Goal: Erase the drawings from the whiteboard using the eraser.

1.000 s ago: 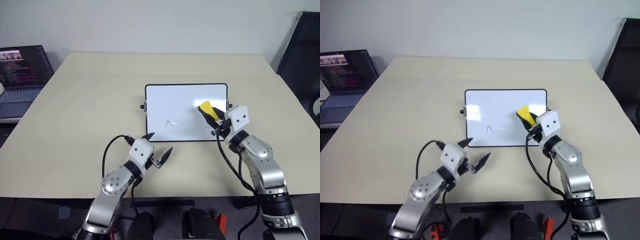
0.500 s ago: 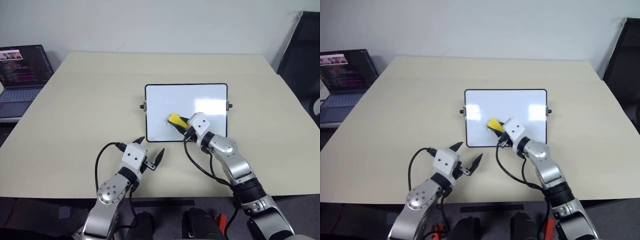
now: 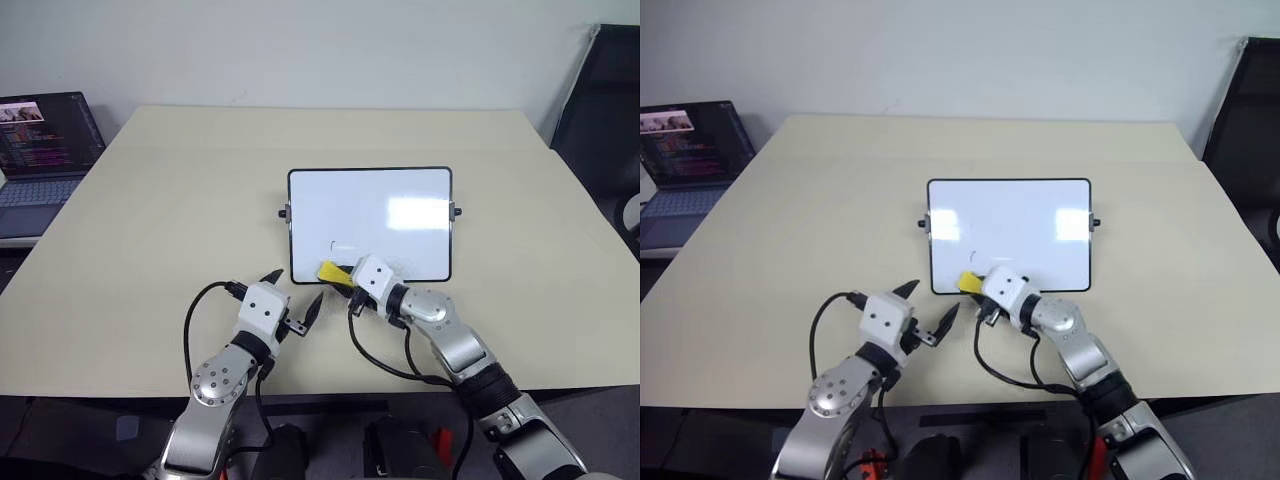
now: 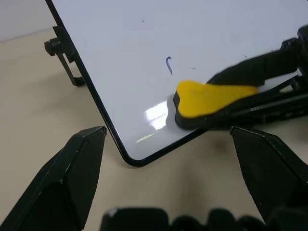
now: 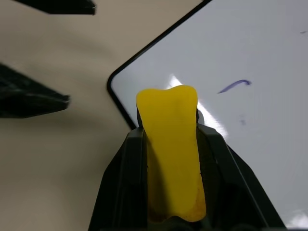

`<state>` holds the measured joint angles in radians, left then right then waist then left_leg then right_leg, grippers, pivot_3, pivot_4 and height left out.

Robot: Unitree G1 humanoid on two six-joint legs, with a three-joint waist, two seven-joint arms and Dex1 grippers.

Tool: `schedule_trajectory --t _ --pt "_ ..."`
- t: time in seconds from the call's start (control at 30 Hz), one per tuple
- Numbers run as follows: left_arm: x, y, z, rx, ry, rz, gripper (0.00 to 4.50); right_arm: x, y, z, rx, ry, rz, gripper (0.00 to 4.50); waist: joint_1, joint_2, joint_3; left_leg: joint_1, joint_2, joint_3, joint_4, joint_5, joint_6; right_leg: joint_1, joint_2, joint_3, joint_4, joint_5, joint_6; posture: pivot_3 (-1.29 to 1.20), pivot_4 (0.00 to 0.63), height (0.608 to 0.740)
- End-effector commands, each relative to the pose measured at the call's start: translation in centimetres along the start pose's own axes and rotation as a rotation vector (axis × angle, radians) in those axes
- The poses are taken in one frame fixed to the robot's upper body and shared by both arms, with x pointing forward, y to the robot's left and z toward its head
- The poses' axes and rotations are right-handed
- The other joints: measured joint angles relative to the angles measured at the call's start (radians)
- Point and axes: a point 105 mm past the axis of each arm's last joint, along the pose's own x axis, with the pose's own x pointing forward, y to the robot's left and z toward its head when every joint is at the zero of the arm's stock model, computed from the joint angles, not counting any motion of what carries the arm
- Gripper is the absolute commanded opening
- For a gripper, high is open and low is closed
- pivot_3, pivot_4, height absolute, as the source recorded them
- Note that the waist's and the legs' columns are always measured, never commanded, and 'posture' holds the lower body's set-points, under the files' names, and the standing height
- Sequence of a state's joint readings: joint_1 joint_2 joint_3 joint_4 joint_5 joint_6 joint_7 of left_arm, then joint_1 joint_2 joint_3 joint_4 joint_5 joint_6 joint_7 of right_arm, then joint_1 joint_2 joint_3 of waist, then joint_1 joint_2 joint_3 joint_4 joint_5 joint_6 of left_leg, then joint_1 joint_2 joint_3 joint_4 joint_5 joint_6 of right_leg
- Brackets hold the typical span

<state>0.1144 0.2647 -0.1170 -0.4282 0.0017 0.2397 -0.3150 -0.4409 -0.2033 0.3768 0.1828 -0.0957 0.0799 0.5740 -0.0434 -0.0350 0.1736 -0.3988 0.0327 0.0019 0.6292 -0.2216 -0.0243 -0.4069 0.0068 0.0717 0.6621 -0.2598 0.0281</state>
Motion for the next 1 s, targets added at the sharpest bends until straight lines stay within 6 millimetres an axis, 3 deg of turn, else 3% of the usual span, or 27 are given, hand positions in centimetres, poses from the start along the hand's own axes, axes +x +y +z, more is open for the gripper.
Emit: schedule_trajectory --t 0.03,0.2,0.27,0.33,0.6,0.77,0.9,1.0 --pt "-0.2 0.3 1.6 0.024 -0.048 0.014 4.5 0.6 -2.7 1.1 -0.037 -0.017 -0.101 1.08 -0.005 0.0 0.0 0.0 0.0 0.0 0.0 0.0 0.0 0.0 0.0 0.0 0.0 0.0 0.0 0.0 0.15 0.74" --pt "-0.1 0.2 1.8 0.027 -0.045 0.003 4.5 0.5 -7.6 0.8 -0.096 0.033 -0.304 1.08 -0.008 0.0 0.0 0.001 -0.001 0.0 0.001 0.0 0.0 0.0 0.0 0.0 0.001 0.0 -0.002 0.0 0.15 0.74" --pt "0.0 0.1 1.8 0.025 -0.047 -0.004 4.5 0.3 -8.6 0.8 -0.118 0.043 -0.347 1.08 -0.005 -0.001 0.0 0.001 -0.001 0.0 0.001 0.0 0.0 0.001 0.0 0.0 0.001 0.0 -0.002 0.0 0.15 0.74" --pt "0.1 -0.1 1.9 0.023 -0.047 -0.012 4.5 0.0 -8.7 0.6 -0.125 0.048 -0.35 1.08 -0.001 -0.001 -0.001 0.001 -0.001 0.0 0.001 0.001 0.0 0.001 -0.001 0.0 0.0 0.0 -0.002 0.0 0.15 0.74" --pt "0.4 -0.3 2.4 0.02 -0.07 -0.031 4.5 -1.4 -5.8 -0.1 -0.062 0.013 -0.275 1.08 0.01 -0.001 -0.001 0.001 -0.001 0.0 0.001 0.001 0.0 0.001 -0.001 0.0 0.0 0.0 -0.001 0.0 0.15 0.74" --pt "0.9 0.1 3.9 0.031 -0.13 -0.027 4.5 -3.0 -6.4 0.8 -0.046 -0.031 -0.32 1.08 0.011 -0.001 -0.001 0.0 -0.001 0.0 0.001 0.001 0.0 0.001 -0.001 0.0 0.0 0.0 -0.001 0.0 0.15 0.74" --pt "2.6 0.2 5.7 0.045 -0.193 -0.077 4.5 -5.4 -7.9 2.7 -0.067 -0.081 -0.368 1.08 0.017 -0.001 0.0 -0.002 -0.001 -0.001 0.001 0.001 0.0 0.0 -0.001 -0.001 0.0 0.001 -0.001 0.0 0.15 0.74" --pt "3.7 0.0 6.0 0.032 -0.213 -0.114 4.5 -7.2 -9.1 2.9 -0.067 -0.058 -0.421 1.08 0.014 -0.001 0.0 -0.002 -0.003 0.0 0.001 0.0 0.0 0.0 -0.001 0.0 -0.002 0.003 0.004 0.0 0.15 0.74"
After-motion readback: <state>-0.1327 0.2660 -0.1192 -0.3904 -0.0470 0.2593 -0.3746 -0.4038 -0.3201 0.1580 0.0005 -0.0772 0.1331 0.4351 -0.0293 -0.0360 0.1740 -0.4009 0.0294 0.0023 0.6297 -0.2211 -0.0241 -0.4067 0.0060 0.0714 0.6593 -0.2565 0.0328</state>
